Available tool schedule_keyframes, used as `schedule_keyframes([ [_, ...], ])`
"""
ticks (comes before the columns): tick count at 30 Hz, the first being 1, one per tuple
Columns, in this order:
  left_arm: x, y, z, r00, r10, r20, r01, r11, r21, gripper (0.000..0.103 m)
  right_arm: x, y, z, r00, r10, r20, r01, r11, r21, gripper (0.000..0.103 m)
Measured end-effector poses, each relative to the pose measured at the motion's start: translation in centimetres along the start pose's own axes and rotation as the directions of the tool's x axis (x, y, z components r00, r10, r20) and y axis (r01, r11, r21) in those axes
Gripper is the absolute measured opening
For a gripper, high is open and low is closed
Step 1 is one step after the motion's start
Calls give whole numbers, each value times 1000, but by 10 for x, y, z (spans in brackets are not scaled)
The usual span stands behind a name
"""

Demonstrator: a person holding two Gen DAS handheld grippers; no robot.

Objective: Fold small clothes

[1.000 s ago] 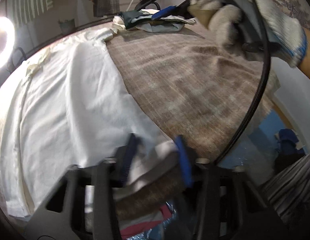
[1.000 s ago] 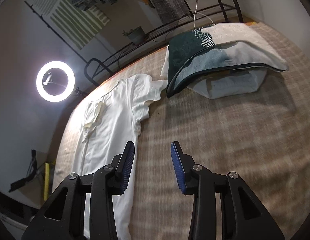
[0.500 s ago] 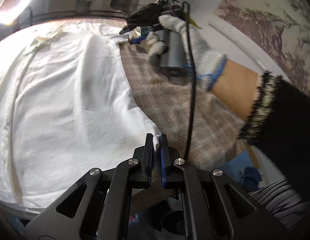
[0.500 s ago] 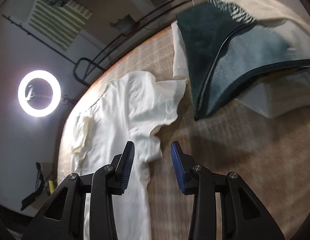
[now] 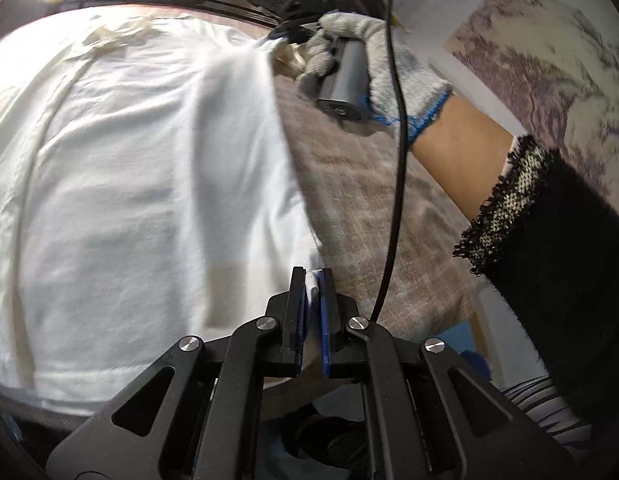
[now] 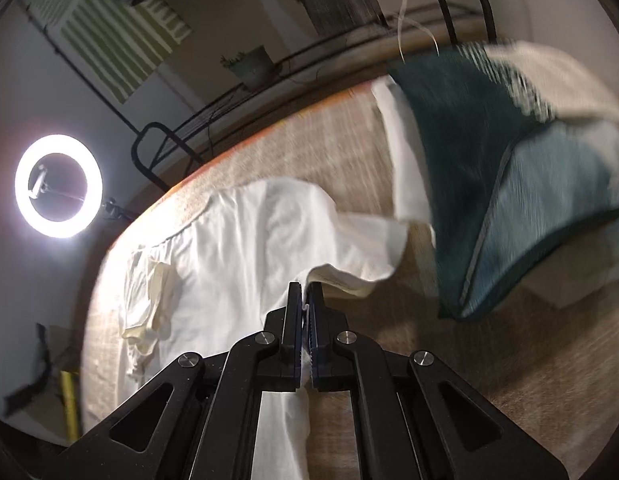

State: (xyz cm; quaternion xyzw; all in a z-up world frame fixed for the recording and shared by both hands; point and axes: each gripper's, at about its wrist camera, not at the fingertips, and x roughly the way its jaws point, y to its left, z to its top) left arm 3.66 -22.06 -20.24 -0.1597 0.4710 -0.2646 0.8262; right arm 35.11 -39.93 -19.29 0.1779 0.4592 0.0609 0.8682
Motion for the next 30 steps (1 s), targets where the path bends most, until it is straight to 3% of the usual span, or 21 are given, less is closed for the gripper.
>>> schedule_keyframes([
  [8,-49,44,-3,996,33,83,-21,991,-135,4,-1,86,-2,999,-30,18,34,974,-224,2],
  [15,-64,89,-20,991,113,73,-91,964,-250,4,33,158,-23,999,-10,-44,-7,927,-374,2],
  [19,-66,107,-24,990,133,55,-112,951,-290,4,58,180,-37,996,-37,-83,-2,904,-428,2],
  [23,-67,109,-24,989,141,43,-124,953,-275,4,79,182,-46,984,-32,-177,-48,901,-431,3],
  [26,-74,107,-23,988,148,47,-132,960,-245,4,76,171,-41,960,72,-272,-171,918,-357,8],
  [28,-78,106,-21,989,143,45,-129,965,-228,5,66,165,-33,950,158,-269,-241,920,-310,8],
  [29,-81,106,-21,989,141,50,-127,967,-222,8,56,156,-26,946,200,-255,-272,919,-285,8],
  [30,-85,105,-18,989,138,56,-123,969,-216,18,49,147,-19,944,231,-234,-290,921,-261,9],
])
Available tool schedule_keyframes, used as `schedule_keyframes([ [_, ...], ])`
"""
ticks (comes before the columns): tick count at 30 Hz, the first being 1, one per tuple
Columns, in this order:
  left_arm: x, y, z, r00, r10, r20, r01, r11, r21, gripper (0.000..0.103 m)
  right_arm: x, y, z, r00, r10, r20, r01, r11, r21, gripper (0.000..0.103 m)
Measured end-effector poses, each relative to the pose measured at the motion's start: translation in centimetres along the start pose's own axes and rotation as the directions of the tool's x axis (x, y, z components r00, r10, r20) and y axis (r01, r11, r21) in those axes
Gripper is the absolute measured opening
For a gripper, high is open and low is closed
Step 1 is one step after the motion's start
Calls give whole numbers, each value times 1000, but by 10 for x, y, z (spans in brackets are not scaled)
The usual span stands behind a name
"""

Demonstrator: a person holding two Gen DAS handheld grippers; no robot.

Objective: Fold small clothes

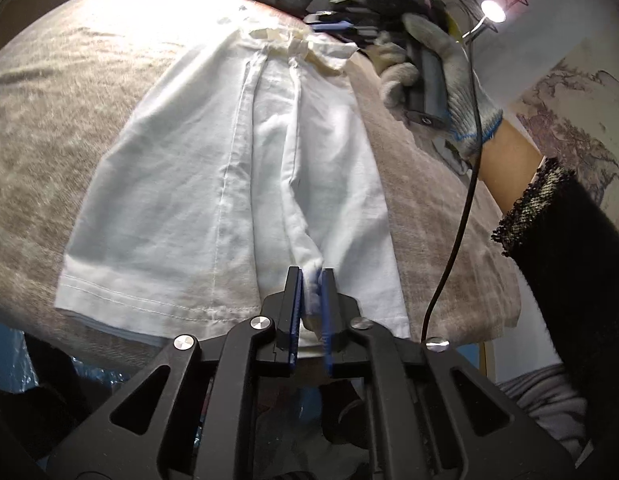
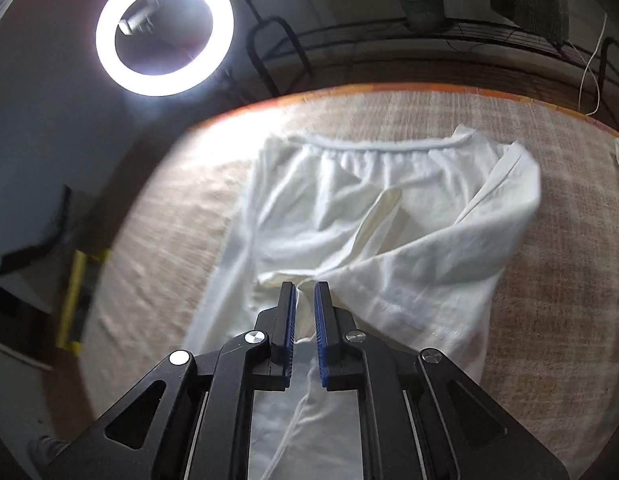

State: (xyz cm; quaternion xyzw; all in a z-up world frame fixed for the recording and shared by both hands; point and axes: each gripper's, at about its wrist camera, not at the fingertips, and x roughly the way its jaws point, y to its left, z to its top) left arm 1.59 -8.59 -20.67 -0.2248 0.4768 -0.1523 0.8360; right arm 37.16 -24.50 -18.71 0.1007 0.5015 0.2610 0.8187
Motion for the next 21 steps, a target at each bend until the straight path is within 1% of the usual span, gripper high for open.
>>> schedule_keyframes([
  [1,-4,-1,2,1000,3,6,-3,1000,7,29,-9,-8,1,1000,6,27,-7,1000,26,10],
  [2,-9,0,2,1000,2,16,-2,1000,10,32,-17,-18,3,999,-3,51,0,998,58,10],
  [4,-17,4,4,1000,5,26,-6,1000,13,34,-28,-42,6,995,-57,82,45,989,144,11],
  [6,-25,11,9,1000,-1,24,1,1000,10,34,-29,-62,6,987,-141,77,121,967,222,11],
  [7,-30,14,11,1000,1,29,-2,1000,12,34,-27,-71,5,984,-161,71,139,958,251,11],
  [8,-36,16,13,999,7,42,-8,1000,18,34,-25,-78,4,985,-161,66,137,951,276,13],
  [10,-49,21,15,996,32,78,-34,999,31,34,-17,-86,3,990,-132,54,110,947,303,15],
  [11,-54,24,18,995,39,95,-42,999,29,34,-13,-85,3,990,-131,44,112,949,296,15],
  [13,-60,30,22,992,50,120,-52,999,16,34,-5,-78,5,988,-153,18,143,957,252,15],
  [16,-60,39,26,990,51,130,-50,999,-15,34,-1,-67,6,982,-185,37,174,965,193,15],
  [17,-58,42,27,991,52,127,-49,998,-25,34,-1,-63,9,980,-194,45,183,967,176,13],
  [18,-56,46,27,991,51,122,-47,998,-36,34,-1,-60,11,980,-190,50,179,970,167,3],
  [21,-52,54,23,994,44,99,-38,997,-62,34,-8,-47,29,986,-125,108,111,985,130,2],
])
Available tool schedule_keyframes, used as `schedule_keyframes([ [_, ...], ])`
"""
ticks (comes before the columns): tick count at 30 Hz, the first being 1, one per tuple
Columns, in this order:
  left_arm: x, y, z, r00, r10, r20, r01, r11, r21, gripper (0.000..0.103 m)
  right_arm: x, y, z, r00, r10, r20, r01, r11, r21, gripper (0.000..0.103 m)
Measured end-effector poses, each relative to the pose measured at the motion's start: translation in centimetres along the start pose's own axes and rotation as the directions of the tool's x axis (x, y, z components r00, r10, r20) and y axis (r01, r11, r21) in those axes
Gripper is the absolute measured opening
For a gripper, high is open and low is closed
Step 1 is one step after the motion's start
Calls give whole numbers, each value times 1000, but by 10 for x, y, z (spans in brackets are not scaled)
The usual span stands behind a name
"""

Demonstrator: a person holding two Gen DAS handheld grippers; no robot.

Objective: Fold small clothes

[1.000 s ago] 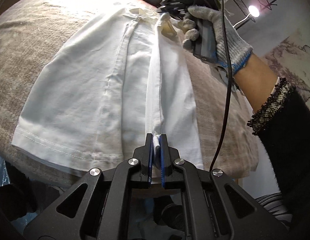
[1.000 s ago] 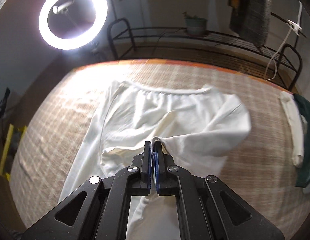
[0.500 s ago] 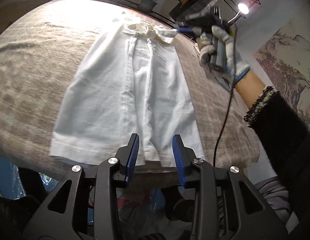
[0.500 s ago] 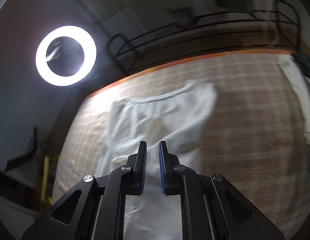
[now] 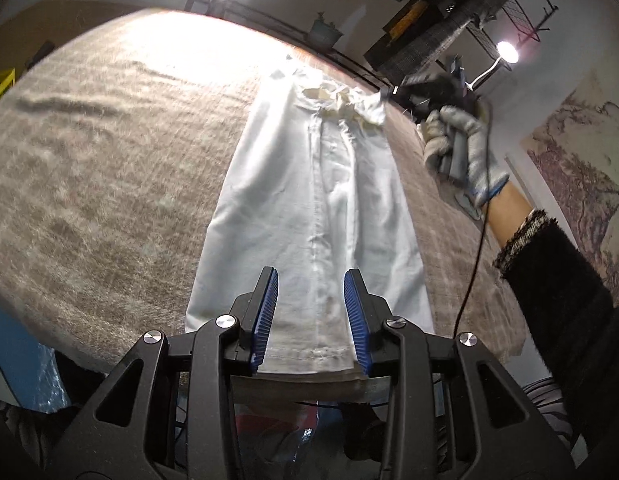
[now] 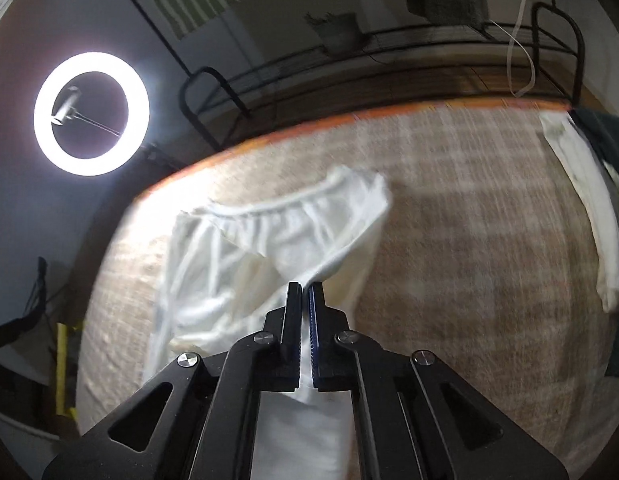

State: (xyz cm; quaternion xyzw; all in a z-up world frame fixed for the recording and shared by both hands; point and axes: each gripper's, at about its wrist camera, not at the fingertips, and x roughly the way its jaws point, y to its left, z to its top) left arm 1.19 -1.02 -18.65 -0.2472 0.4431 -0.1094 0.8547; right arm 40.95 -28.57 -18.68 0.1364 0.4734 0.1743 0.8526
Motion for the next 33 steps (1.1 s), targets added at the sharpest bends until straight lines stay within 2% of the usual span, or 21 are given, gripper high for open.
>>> schedule_keyframes([
  [3,4,8,0,1000,3,-10,-3,1000,-30,34,1,14,10,999,31,21,-31,999,-28,1],
  [5,8,13,3,1000,7,-14,-7,999,-47,34,12,22,15,999,35,3,-35,999,-35,1],
  [9,8,19,5,1000,10,-8,-11,998,-69,34,26,37,7,998,-64,-3,64,994,-91,1],
  [12,6,18,6,1000,25,7,-24,998,-63,34,13,21,-5,996,-81,-30,79,996,-49,3],
  [14,7,20,6,1000,22,5,-21,997,-70,34,4,14,-14,993,-111,-30,109,992,-64,5],
  [15,8,21,6,1000,18,1,-18,997,-78,34,0,12,-21,990,-136,-35,134,988,-72,12],
  [16,9,22,5,1000,13,-4,-13,996,-87,33,-1,8,-27,986,-157,-47,154,986,-70,24],
  [18,10,23,5,1000,1,-14,-3,995,-104,33,0,-1,-32,981,-179,-72,175,983,-54,41],
  [20,8,22,4,1000,-4,-12,3,994,-105,34,4,-7,-37,974,-199,-105,195,979,-53,41],
  [21,7,20,4,1000,-5,-6,4,995,-100,34,7,-9,-39,973,-197,-119,191,980,-63,35],
  [22,6,19,5,1000,-4,-1,4,995,-95,34,9,-8,-41,973,-188,-134,179,981,-77,7],
  [23,4,17,5,1000,-2,6,3,996,-88,34,9,-5,-42,971,-190,-143,178,980,-91,2],
  [25,1,16,6,1000,5,18,-3,997,-80,33,1,6,-37,975,-193,-114,179,976,-128,1],
  [29,2,21,7,1000,2,15,0,995,-101,34,-13,33,-12,992,-108,-69,97,985,-144,1],
  [33,2,21,7,1000,0,14,2,995,-104,34,6,58,12,997,-59,-57,50,988,-144,1],
])
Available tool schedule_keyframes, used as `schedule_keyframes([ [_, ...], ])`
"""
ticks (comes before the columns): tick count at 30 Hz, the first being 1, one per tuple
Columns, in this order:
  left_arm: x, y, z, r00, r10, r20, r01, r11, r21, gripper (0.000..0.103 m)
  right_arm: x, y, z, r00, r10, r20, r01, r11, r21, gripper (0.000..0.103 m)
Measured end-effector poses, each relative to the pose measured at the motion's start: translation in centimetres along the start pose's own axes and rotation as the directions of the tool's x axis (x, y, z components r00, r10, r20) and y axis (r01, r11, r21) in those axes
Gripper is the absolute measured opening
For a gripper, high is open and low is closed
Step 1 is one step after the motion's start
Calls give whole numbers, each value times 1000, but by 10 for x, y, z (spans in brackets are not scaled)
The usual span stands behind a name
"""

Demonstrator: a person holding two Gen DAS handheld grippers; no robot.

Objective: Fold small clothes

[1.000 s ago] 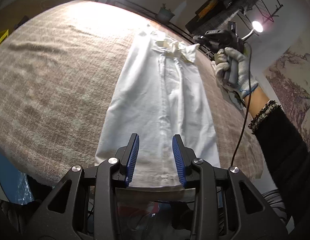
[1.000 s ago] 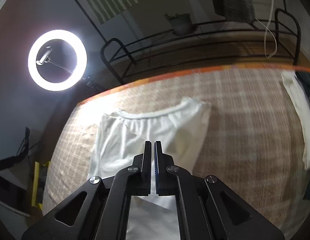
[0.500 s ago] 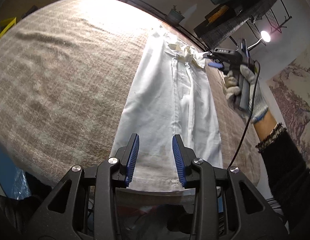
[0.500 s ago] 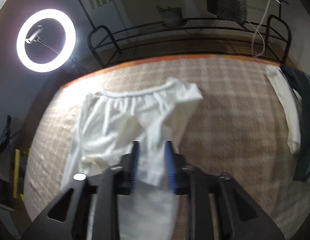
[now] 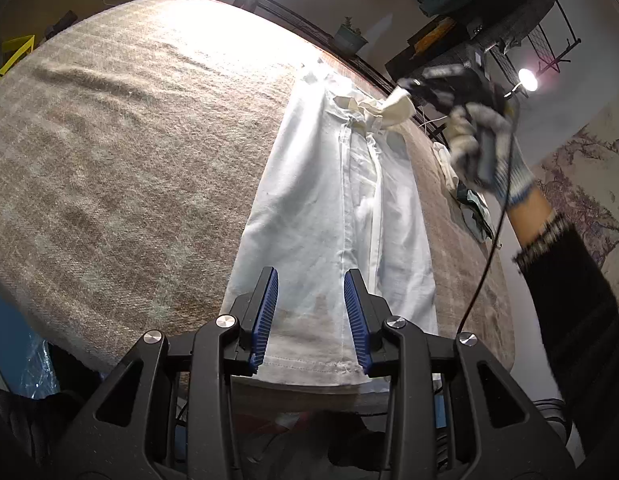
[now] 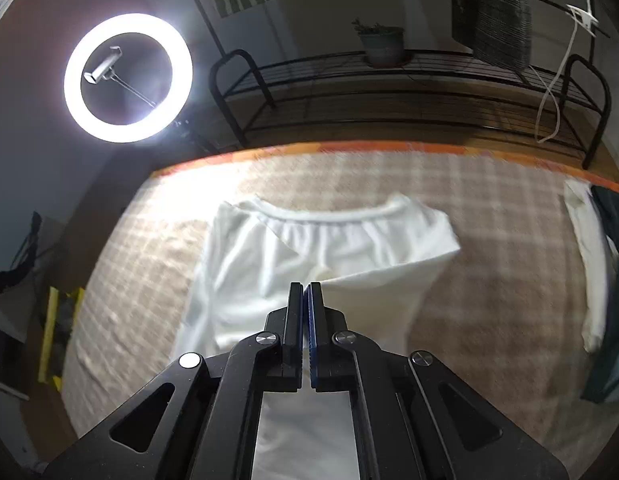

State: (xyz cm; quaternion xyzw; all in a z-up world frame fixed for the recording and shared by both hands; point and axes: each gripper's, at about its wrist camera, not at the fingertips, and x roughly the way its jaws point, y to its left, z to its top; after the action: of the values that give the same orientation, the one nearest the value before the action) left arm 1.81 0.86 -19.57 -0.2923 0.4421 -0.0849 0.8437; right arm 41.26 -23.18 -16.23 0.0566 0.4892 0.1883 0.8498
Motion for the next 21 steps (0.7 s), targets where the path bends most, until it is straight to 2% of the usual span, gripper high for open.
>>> schedule_keyframes([
  [7,-2,-1,2,1000,18,21,-18,1000,10,33,80,17,14,998,-11,-55,11,1000,0,1],
  [9,-1,0,3,1000,22,20,-22,1000,10,34,98,18,13,994,-14,-109,11,1000,-20,1],
  [11,-3,-1,6,999,32,34,-33,999,18,34,96,17,15,991,-44,-123,42,999,-17,2],
  [13,-7,-1,8,998,42,56,-44,999,29,34,67,10,15,997,7,-78,-4,999,42,7],
  [15,-14,-1,10,995,53,80,-57,997,44,34,24,4,11,999,39,-17,-38,997,65,7],
  [19,-25,0,11,993,64,102,-71,996,58,34,-61,-4,-18,998,21,59,-25,998,61,7],
  [21,-29,2,13,992,74,107,-81,995,63,35,-99,-9,-47,998,17,63,-22,997,74,7],
])
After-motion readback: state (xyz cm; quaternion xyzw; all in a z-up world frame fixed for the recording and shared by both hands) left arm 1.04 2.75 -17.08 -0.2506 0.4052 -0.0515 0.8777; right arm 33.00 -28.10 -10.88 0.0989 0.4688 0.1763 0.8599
